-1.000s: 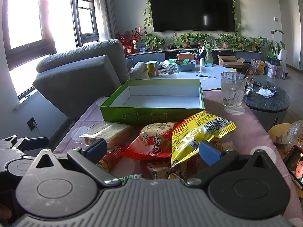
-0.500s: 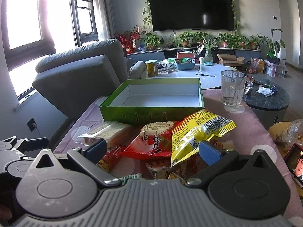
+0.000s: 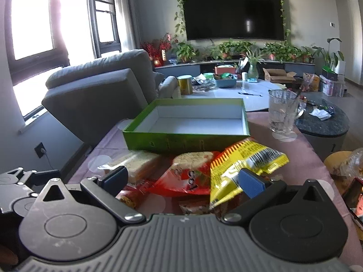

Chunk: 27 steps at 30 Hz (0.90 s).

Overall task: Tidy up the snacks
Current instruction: 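Grasp the plastic-wrapped bread slice with the right gripper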

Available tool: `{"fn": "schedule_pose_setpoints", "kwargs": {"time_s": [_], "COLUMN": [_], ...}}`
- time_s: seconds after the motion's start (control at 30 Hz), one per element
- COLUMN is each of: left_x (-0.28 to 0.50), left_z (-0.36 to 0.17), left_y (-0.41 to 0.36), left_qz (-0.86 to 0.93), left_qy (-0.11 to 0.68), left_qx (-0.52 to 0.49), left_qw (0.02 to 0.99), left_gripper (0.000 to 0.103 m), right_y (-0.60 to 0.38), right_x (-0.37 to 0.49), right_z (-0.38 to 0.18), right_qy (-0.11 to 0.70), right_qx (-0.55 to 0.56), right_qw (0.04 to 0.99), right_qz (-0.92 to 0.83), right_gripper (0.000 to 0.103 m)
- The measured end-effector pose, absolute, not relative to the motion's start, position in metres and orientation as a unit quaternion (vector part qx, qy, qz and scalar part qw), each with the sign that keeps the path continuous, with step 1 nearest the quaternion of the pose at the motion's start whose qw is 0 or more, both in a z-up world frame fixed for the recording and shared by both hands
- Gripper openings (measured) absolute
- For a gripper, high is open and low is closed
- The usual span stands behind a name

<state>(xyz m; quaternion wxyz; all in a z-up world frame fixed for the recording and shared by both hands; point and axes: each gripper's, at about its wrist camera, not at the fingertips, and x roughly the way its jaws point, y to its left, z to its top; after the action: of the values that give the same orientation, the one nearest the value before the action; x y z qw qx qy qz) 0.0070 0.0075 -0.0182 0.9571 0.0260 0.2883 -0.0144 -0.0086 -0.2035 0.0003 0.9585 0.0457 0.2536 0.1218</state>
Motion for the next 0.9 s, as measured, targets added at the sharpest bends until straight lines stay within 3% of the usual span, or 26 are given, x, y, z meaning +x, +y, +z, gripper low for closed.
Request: {"fn": "schedule_pose_setpoints", "kwargs": {"time_s": [0.43,0.6,0.73,0.9], "left_x": [0.047,0.070,0.086,0.103], "left_z": [-0.020,-0.027,-0.033,-0.045], "left_y": [0.062,0.077,0.078,0.071], "left_qz": [-0.023,-0.061,-0.088,-0.117], "left_qy": [0.296,0.314,0.324,0.346], "left_qx": [-0.040,-0.083,-0.089,-0.078], "left_qw": [0.954,0.944,0.938,0.928], "left_gripper": [0.102,0.094,0.092,0.078], "right_y": [-0.174,-0.153,-0.143,-0.140], "right_x": [0.048,0.096,0.114,0.132], "right_z": [0.018,0.004,-0.009,-0.028], "right_qy": [0.300,0.392,0.417,0.455], "right_qx": [0.126,0.163,0.157,0.176], "right_qw": [0.925,0.875,0.872,0.851], "right_qz": [0.199,0.232,0.202,0.193], "right_gripper": [0.091,0.090,0.090,0.090]}}
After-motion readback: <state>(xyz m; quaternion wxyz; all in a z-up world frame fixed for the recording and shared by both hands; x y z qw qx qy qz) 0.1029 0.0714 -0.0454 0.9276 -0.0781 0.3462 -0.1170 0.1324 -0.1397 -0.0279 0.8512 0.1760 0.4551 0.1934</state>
